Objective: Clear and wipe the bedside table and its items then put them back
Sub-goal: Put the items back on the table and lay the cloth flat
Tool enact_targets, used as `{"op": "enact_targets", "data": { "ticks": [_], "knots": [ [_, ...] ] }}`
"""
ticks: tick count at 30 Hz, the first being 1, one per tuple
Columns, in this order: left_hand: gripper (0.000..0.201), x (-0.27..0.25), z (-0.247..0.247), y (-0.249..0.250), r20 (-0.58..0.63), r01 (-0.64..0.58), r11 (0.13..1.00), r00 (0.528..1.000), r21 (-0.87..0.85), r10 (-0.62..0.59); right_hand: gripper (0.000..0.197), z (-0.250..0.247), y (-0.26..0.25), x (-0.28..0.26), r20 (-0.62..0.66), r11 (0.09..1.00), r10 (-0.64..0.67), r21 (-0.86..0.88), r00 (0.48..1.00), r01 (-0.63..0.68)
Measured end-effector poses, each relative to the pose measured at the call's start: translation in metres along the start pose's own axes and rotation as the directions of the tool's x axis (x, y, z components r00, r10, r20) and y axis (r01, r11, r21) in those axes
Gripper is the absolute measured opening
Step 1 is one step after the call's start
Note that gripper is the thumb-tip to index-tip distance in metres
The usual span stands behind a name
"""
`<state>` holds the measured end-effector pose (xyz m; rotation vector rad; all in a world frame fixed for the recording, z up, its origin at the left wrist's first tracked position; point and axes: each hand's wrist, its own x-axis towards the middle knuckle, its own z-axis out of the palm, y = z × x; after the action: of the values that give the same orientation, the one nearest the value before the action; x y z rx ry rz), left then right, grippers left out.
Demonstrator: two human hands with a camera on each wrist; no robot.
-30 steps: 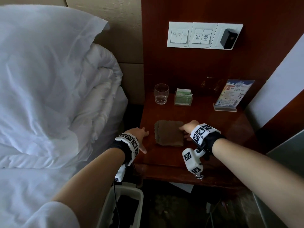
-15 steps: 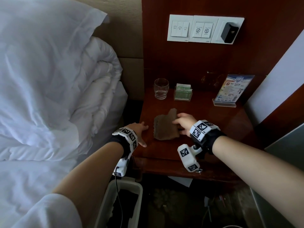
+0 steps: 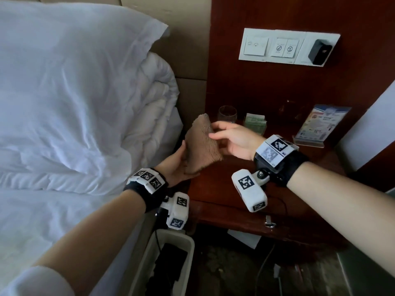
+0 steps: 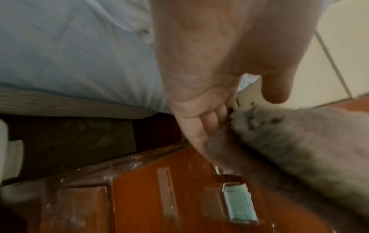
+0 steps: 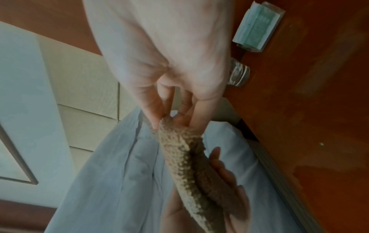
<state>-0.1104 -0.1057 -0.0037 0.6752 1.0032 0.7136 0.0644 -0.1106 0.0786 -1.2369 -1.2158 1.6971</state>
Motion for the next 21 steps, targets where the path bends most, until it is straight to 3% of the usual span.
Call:
{"op": "enact_targets", "data": {
  "ticks": [2, 6, 12, 17, 21],
  "knots": [
    [0.037, -0.012, -0.013, 0.005, -0.008, -0.018, 0.997, 1.0, -0.075, 0.018, 0.021, 0.01, 0.001, 0.002, 0.015, 0.999, 0.02, 0.025, 1.0, -0.021],
    [0.02, -0.035, -0.037, 0.002, -0.083, -0.03, 0.999, 0.996, -0.027, 0.028, 0.018, 0.026, 0.023, 0.008, -0.029, 0.986, 0.138, 0.098, 0.99, -0.135],
    [0.018, -0.058, -0.073, -0.036, -0.204, 0.01, 0.992, 0.979, 0.123, 0.015, 0.017, 0.053, 0.074, 0.007, 0.048, 0.936, 0.353, -0.009, 0.934, -0.353],
    [0.022, -0.063, -0.091, -0.076, -0.324, 0.147, 0.933, 0.945, 0.328, -0.035, 0.02, 0.071, 0.117, 0.002, 0.075, 0.879, 0.473, -0.107, 0.878, -0.464],
    [0.025, -0.066, -0.099, -0.105, -0.365, 0.233, 0.879, 0.928, 0.417, -0.073, 0.019, 0.083, 0.149, -0.002, 0.036, 0.879, 0.456, -0.171, 0.889, -0.444]
  ]
}}
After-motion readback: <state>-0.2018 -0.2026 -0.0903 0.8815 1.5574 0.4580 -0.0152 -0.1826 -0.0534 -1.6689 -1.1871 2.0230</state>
